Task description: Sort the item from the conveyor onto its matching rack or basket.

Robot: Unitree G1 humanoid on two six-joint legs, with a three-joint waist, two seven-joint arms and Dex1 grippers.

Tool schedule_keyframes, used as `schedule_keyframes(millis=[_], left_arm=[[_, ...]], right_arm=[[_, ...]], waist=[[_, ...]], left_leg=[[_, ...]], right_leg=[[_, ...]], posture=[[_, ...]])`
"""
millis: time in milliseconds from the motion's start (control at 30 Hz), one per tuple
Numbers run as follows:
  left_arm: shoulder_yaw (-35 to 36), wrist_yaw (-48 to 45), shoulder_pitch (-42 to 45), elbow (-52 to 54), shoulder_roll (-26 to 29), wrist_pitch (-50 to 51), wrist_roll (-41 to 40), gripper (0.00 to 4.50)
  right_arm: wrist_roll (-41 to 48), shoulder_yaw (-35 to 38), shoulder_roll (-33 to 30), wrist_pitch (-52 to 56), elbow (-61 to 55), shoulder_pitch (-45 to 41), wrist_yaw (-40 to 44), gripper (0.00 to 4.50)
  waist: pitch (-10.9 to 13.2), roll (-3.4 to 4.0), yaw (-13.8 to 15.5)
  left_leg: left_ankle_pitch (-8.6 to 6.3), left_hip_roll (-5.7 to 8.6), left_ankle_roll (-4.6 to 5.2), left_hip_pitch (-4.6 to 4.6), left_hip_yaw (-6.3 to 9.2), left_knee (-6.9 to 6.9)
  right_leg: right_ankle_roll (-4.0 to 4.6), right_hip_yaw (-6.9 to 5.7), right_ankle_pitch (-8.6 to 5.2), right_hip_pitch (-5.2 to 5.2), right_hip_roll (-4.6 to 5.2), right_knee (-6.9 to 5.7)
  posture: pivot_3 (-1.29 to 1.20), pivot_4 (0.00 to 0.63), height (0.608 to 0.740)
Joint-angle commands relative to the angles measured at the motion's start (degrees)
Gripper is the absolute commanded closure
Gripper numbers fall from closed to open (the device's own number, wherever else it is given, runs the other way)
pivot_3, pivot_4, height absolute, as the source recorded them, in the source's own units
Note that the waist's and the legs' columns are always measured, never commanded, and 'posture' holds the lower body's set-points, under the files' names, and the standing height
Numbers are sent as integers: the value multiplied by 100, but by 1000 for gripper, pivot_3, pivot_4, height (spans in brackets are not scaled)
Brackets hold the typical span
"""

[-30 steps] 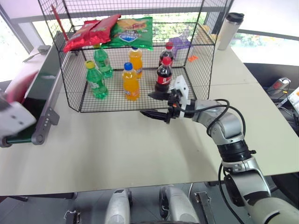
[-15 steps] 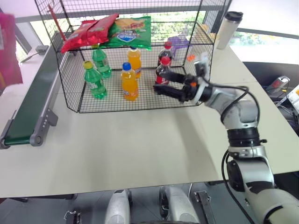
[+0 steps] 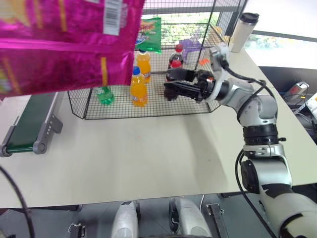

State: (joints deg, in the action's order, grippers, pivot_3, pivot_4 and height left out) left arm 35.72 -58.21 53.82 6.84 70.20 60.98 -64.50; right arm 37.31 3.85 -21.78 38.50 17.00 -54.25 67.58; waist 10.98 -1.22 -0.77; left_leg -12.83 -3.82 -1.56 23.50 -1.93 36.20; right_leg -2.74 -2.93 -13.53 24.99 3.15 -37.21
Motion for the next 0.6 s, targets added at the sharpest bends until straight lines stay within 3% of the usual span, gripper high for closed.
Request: schedule_keyframes(millis=[33, 300, 600], left_arm=[[-448, -69, 338, -168, -240, -454, -12, 4417], [-1140, -626, 570, -787, -522, -982, 380, 4417], [-1414, -891, 609, -1051, -865, -1211, 590, 4417]], right_arm=[[354, 132, 188, 41, -52, -344, 242, 0], [72, -32, 657, -466, 721, -823, 444, 0], [216, -58, 1162, -370, 613, -1018, 466, 0]], waist=[[1, -2, -1], [1, -1, -18], [1, -1, -5]], left_leg=[[0, 0, 0, 1, 0, 0], [1, -5, 0, -1, 2, -4], [1, -5, 0, 1, 1, -2]], right_leg=[[0, 0, 0, 0, 0, 0], [1, 3, 0, 3, -11, 0], [1, 5, 0, 2, -11, 0]], posture=[[0, 150, 740], [0, 150, 740], [0, 150, 740]])
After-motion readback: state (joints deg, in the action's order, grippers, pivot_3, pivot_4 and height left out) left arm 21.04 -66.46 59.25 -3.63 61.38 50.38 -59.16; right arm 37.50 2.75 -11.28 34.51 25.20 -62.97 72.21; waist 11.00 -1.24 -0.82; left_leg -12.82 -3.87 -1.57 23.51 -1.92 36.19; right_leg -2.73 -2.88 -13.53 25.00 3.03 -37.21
